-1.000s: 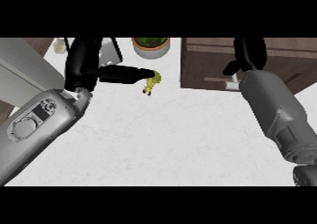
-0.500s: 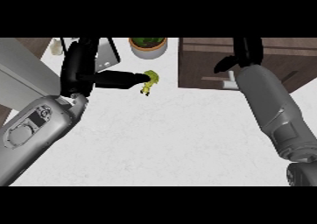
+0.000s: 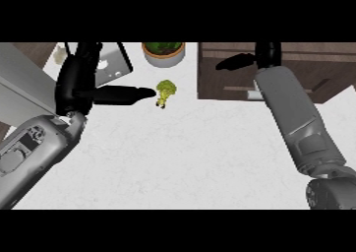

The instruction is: Pick up the can, place it into the drawer and close the drawer

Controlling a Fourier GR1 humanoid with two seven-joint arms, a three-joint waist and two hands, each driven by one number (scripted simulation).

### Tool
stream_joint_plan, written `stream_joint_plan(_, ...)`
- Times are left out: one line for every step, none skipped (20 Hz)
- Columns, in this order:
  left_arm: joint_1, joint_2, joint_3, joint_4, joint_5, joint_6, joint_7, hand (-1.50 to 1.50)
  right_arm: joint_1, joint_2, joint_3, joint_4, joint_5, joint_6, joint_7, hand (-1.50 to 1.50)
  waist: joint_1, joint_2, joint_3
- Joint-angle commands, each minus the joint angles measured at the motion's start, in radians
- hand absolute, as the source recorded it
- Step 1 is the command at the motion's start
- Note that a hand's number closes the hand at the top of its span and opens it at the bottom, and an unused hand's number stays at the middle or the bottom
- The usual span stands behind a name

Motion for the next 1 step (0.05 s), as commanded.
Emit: stream_joint_plan(0.039,0.025,0.025,-0.043,-0.012,-0.012,-0.004,-1.50,-0.066,0.018,-0.053,-0.008,-0.079,0.019,0.005,-1.50,0.007,-0.009,-0.005)
